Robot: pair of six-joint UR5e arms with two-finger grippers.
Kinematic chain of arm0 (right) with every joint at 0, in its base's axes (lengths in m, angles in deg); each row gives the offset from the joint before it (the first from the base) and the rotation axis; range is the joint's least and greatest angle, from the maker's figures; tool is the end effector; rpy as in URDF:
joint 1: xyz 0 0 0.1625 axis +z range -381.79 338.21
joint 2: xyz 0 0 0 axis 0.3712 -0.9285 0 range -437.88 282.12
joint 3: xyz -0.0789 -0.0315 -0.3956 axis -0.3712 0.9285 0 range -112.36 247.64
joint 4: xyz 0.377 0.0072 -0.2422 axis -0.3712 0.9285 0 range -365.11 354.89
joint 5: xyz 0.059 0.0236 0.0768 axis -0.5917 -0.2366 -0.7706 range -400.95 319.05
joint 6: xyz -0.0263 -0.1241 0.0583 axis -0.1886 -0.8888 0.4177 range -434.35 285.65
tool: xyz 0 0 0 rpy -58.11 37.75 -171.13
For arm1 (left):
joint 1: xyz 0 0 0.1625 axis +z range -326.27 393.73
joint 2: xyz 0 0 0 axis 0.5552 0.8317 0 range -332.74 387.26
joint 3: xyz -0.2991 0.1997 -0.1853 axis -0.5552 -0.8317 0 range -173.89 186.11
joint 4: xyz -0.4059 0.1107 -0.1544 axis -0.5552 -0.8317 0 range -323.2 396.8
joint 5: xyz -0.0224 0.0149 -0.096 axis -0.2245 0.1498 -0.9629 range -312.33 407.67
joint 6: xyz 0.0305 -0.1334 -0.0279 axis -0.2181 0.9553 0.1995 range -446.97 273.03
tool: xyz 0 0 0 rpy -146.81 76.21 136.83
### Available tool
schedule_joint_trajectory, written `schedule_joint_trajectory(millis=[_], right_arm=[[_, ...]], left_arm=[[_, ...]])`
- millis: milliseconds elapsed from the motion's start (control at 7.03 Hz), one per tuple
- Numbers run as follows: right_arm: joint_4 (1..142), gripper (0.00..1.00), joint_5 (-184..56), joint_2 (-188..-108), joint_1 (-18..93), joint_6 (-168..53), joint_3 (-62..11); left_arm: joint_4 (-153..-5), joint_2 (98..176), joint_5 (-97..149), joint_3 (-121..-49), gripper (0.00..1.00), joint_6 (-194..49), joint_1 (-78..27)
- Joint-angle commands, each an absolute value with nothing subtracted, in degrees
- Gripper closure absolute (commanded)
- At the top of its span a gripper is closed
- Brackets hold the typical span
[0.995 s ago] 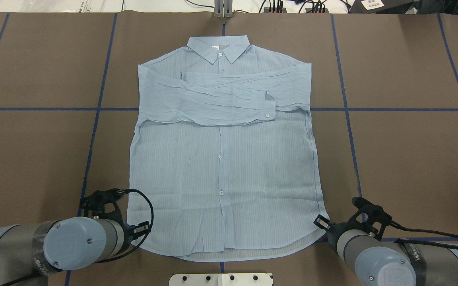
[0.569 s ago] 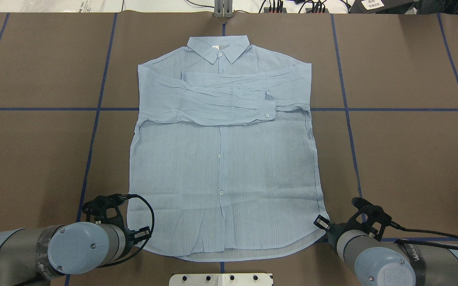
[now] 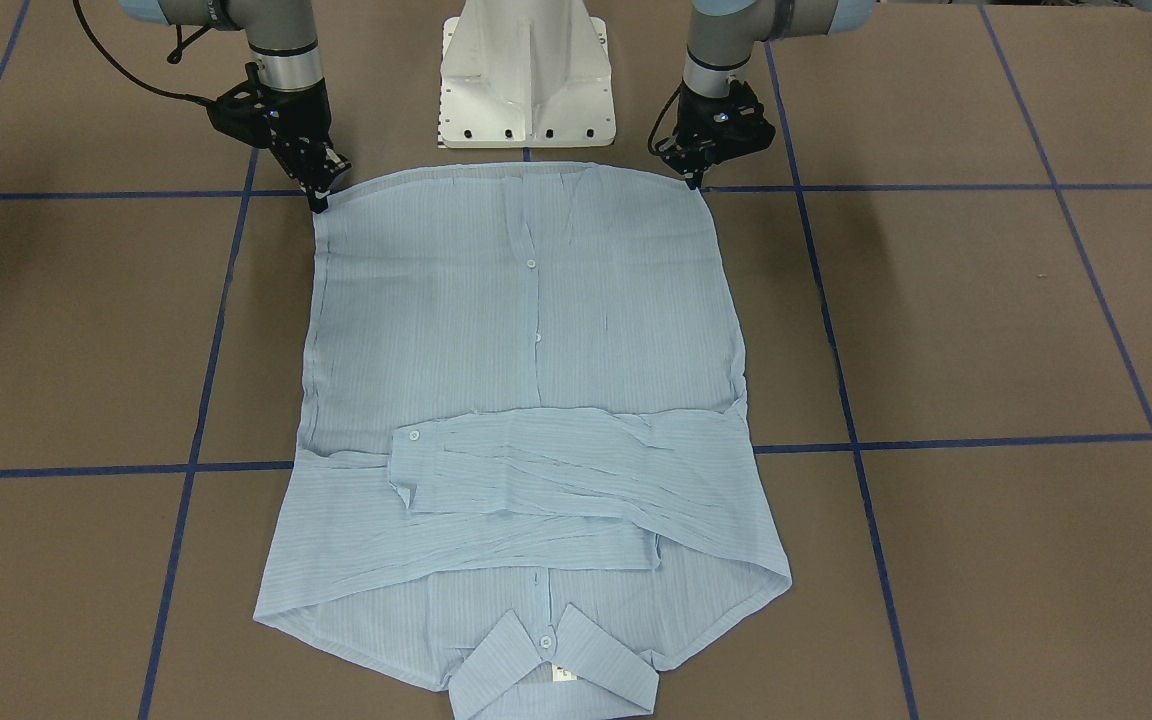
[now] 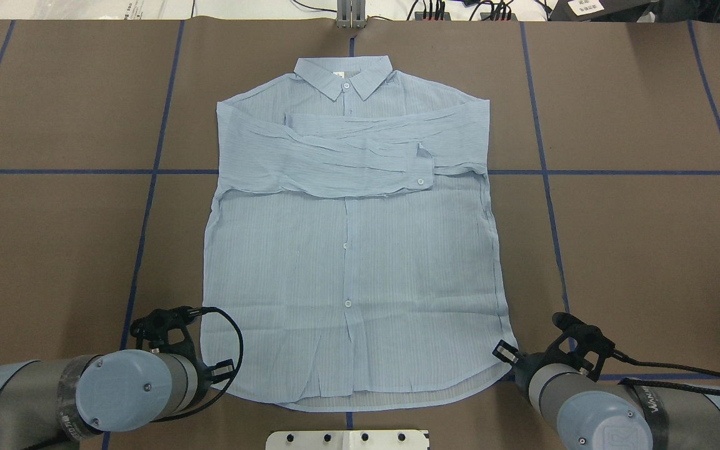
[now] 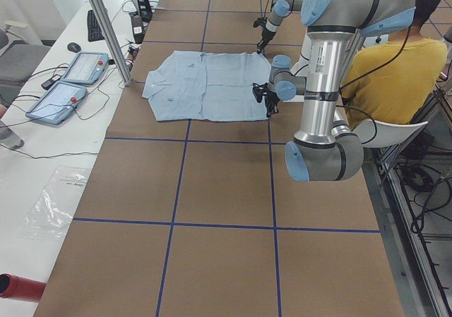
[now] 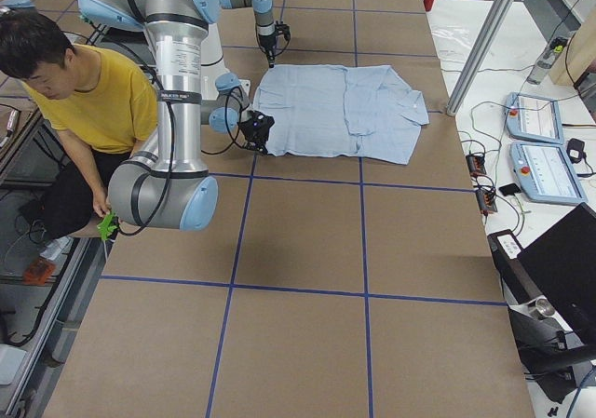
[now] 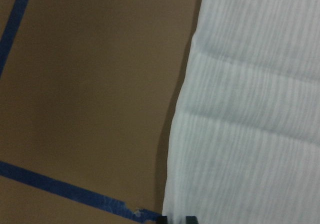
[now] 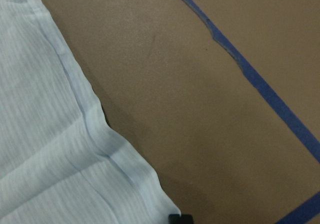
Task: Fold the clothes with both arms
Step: 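Move the left gripper to the hem corner nearest it and grasp both hem corners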
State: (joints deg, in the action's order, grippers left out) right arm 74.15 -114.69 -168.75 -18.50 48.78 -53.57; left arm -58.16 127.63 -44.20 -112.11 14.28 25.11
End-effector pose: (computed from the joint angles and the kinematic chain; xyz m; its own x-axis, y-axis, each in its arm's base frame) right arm -0.5156 -0.2022 0.3865 0.4997 0.5542 0.6657 -0.6113 0.7701 -0.1823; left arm 0.5500 -0.2135 0.3260 0.6779 -0.2998 -0.6712 0.2647 0.9514 -0.1576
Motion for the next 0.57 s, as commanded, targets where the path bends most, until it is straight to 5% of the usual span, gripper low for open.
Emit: schedule_joint_trajectory(millis=[0,427], right_arm=[[74.17,1.0,-114.34,-167.28,-18.28,48.7,-54.43],[74.43,1.0,-113.12,-169.45,-17.75,48.87,-62.76]], left_arm=[[-57.86,127.71,-45.83,-115.5,1.0,15.76,25.03],[-55.59,126.75,-46.02,-125.15,1.0,25.26,24.07]])
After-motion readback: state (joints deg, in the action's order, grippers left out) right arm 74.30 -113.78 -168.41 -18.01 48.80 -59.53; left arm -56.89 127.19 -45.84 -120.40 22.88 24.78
